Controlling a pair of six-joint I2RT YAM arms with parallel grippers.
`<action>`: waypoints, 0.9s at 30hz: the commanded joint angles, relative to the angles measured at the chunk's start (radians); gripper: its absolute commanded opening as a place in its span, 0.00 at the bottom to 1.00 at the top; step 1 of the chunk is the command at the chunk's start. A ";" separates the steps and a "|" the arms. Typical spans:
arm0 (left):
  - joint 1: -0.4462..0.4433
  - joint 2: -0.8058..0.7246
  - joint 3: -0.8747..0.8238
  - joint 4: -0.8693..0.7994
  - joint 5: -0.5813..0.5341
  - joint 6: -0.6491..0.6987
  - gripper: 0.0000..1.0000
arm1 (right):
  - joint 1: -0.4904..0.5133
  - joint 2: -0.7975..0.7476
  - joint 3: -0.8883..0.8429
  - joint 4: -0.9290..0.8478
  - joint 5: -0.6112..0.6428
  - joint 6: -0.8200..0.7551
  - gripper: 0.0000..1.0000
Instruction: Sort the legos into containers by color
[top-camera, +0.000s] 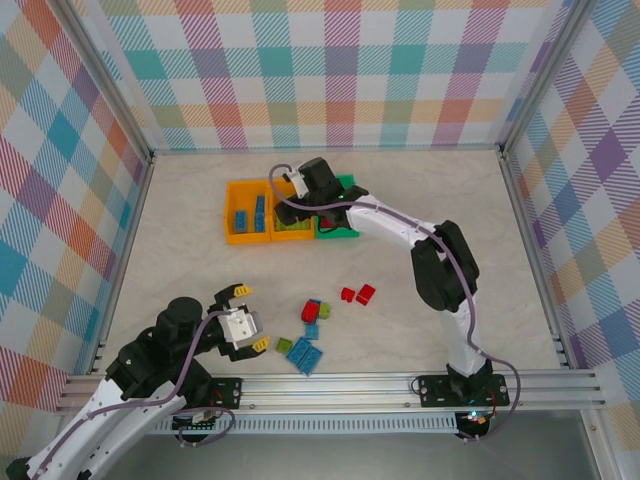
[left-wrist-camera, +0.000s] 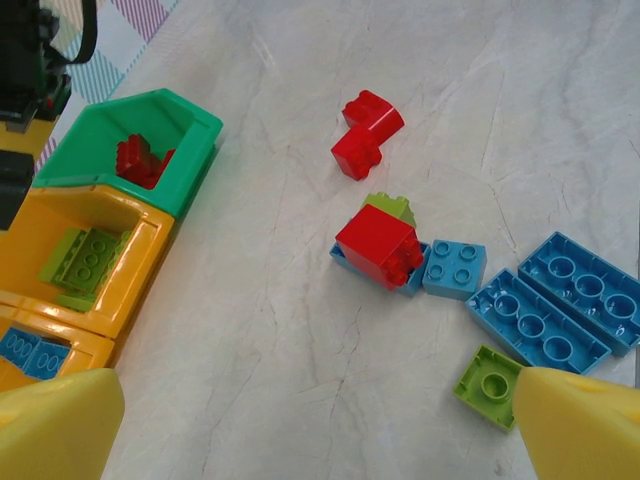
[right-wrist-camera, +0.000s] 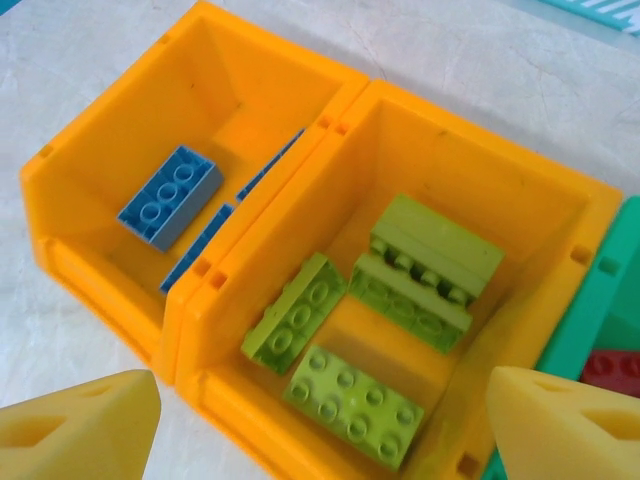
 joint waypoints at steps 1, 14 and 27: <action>0.014 -0.001 -0.018 0.051 0.017 -0.005 1.00 | -0.001 -0.199 -0.094 -0.019 -0.053 0.025 0.87; -0.042 0.643 0.370 0.064 0.015 -0.651 0.88 | 0.000 -0.943 -0.805 -0.073 -0.198 0.264 1.00; -0.255 1.237 0.606 -0.074 -0.298 -1.061 0.84 | 0.001 -1.220 -0.953 -0.409 -0.131 0.325 1.00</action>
